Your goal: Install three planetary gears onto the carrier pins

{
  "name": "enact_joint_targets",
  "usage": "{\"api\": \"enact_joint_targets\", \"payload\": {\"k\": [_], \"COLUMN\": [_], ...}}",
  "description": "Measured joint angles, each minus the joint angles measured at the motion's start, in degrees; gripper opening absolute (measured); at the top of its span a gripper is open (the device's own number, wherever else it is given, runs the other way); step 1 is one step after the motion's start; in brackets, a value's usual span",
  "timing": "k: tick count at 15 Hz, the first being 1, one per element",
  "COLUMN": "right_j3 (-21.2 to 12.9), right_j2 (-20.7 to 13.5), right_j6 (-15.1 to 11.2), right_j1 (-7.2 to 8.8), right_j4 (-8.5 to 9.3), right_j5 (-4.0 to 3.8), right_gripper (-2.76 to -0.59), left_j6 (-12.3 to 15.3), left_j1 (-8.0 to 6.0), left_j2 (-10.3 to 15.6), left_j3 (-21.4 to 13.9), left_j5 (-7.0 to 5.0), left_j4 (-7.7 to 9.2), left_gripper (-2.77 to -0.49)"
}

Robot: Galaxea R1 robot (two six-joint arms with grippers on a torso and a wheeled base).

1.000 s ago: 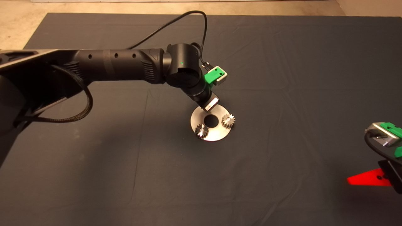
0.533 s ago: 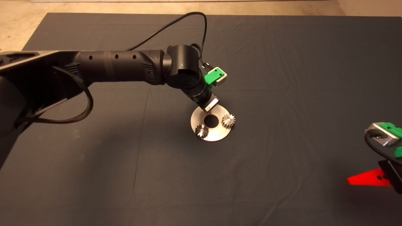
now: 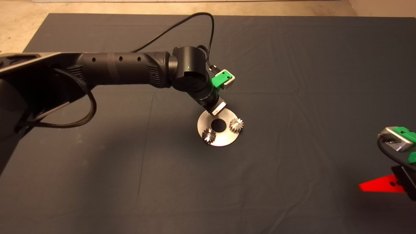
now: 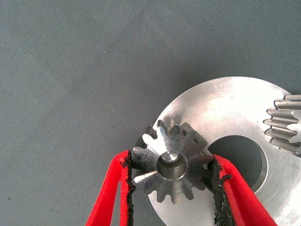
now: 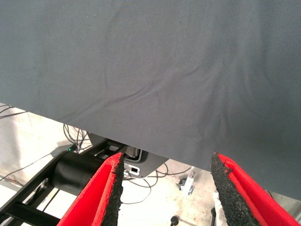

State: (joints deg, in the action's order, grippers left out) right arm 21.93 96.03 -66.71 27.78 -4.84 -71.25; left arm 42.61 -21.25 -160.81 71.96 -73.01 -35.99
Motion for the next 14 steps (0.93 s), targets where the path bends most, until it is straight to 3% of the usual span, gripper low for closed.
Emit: {"api": "enact_joint_targets", "payload": {"k": [4, 8, 14], "right_j3": [0.0, 0.0, 0.0], "right_j2": [0.0, 0.0, 0.0], "right_j6": [0.0, 0.0, 0.0], "right_j1": [0.0, 0.0, 0.0], "right_j4": [0.0, 0.0, 0.0], "right_j5": [0.01, 0.01, 0.07], "right_gripper": [-2.02, -2.02, -2.02], "left_j6": [0.01, 0.02, 0.02], "left_j1": [0.01, 0.0, 0.0], "left_j2": [-0.02, -0.13, -0.13], "left_j3": [-0.02, -0.02, -0.02], "left_j5": [0.22, 0.66, 0.63], "left_j4": [0.16, 0.21, 0.21], "left_gripper": [-2.33, -2.07, -2.06]}}
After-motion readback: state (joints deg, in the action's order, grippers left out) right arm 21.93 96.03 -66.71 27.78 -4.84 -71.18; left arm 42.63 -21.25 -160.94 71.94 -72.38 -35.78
